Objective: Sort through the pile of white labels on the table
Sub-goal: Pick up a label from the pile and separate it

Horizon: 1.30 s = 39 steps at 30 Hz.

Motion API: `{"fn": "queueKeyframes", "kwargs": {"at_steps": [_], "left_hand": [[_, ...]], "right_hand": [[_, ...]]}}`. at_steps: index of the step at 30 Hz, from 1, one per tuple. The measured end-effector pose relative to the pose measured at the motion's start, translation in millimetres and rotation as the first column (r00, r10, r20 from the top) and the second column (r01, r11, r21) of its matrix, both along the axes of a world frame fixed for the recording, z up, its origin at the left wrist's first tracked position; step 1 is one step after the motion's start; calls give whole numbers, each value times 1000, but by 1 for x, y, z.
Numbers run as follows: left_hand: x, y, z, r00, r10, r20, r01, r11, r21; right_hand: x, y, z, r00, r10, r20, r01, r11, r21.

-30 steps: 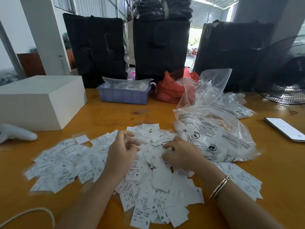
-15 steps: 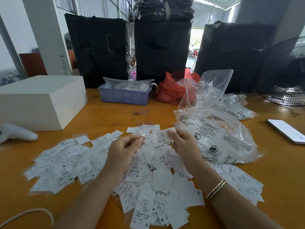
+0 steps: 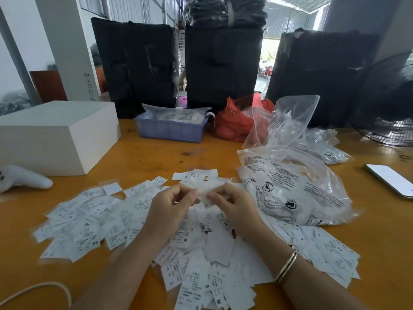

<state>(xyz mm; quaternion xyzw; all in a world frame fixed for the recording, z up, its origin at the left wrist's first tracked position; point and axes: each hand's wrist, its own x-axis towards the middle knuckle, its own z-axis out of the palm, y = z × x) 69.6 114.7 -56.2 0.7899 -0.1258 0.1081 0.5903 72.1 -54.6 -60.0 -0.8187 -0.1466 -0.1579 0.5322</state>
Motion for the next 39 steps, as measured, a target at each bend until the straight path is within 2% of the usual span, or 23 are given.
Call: {"fn": "queueKeyframes", "kwargs": {"at_steps": [3,5,8,12,15,17,19,21,25,28,39], "left_hand": [[-2,0,5,959,-238,-155,182,933,-310],[-3,-2,5,942,-282,-185,193,900,-391],[-4,-5,3,974,-132,-182,47,912,-407],[-2,-2,5,980,-92,-174,-10,860,-511],[-3,0,6,992,-58,-110,3,896,-444],[-2,-2,4,998,-8,-62,-12,946,-324],[-2,-4,2,999,42,-10,-43,980,-195],[-2,-5,-1,997,62,42,-56,992,-115],[-3,-5,-2,984,78,161,-84,996,34],[-4,-5,-1,978,69,197,-88,992,90],[-2,-4,-1,993,33,112,-36,999,25]], "right_hand": [[0,0,-1,998,-11,-59,25,972,235],[-1,0,-1,996,0,-93,32,938,345],[-4,3,-1,993,34,-114,2,955,296],[-7,5,-1,993,36,-114,-13,980,198],[-7,2,0,995,-78,-54,90,961,261],[-7,-3,2,991,-125,-46,133,916,378],[-7,-6,4,994,-97,-56,112,848,519],[-8,-8,6,998,-60,-36,69,806,588],[-11,-2,10,997,-49,60,14,875,484],[-12,3,8,993,-37,116,-7,936,352],[-10,-3,3,987,25,159,-27,1000,13]]}}
